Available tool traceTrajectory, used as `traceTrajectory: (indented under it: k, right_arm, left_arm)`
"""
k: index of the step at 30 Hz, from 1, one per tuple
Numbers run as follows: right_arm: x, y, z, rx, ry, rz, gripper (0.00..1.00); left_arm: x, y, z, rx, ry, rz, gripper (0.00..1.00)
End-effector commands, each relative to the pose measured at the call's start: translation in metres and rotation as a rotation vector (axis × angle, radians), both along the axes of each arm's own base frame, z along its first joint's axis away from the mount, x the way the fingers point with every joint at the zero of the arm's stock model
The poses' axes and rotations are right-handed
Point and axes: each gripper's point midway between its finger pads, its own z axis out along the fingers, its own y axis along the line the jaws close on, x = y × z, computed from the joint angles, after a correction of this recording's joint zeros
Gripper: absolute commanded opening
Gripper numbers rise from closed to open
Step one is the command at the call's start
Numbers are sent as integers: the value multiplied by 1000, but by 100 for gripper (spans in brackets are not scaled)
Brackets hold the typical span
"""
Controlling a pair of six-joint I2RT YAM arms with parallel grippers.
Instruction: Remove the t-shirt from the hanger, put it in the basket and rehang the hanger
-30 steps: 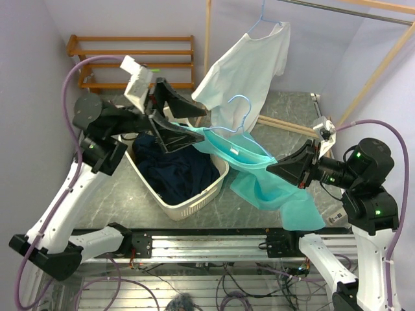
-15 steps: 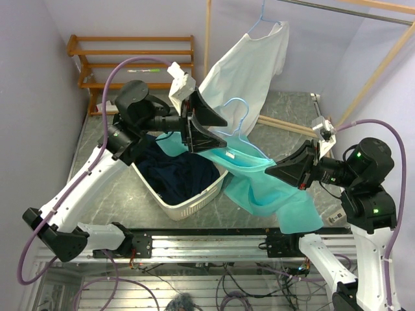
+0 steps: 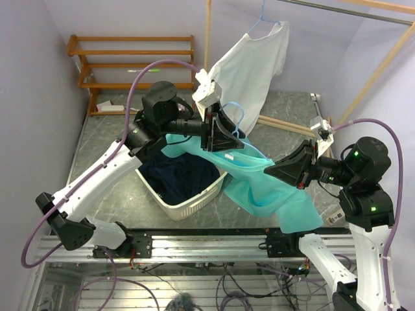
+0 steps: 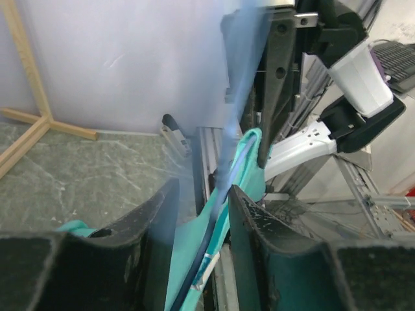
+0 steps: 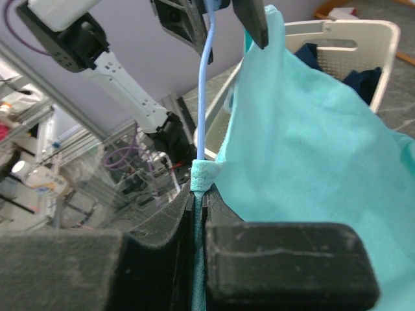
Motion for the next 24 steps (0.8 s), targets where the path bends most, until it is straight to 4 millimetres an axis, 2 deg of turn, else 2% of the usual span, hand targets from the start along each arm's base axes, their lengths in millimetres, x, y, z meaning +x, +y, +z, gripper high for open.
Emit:
traceTrajectory:
  k: [1,3,5,6,10,11,15,19,24]
  right_arm:
    - [2,0,7,4,-32,-11,0]
    - [9,-3,3,-11,-27,-58,0]
    - [18,-9,-3,-35,-17,-124,6]
    - [22,-11,-7,-46,-7,-148,12]
    - [31,-18,-13,-64,8,-233,51]
    - [33,-22,-13,-73,9,-263,55]
    - [46,-43,-12,-113,-8,-436,60]
    - [50,-61,-12,-144,-40,-561,63]
    - [44,-66,-15,-161,-52,-573,61]
  left_arm:
    - [6,-2,11,-6,-43,55,22]
    - [9,1,16,-11,-52,83,8]
    - [10,4,22,-22,-64,109,7]
    - [11,5,26,-31,-72,122,7]
    - [13,14,39,-38,-104,179,7]
    - [14,17,41,-38,-112,199,7]
    - [16,31,52,-31,-150,271,7]
    - [16,45,60,-28,-174,327,7]
    - [16,54,67,-32,-182,367,7]
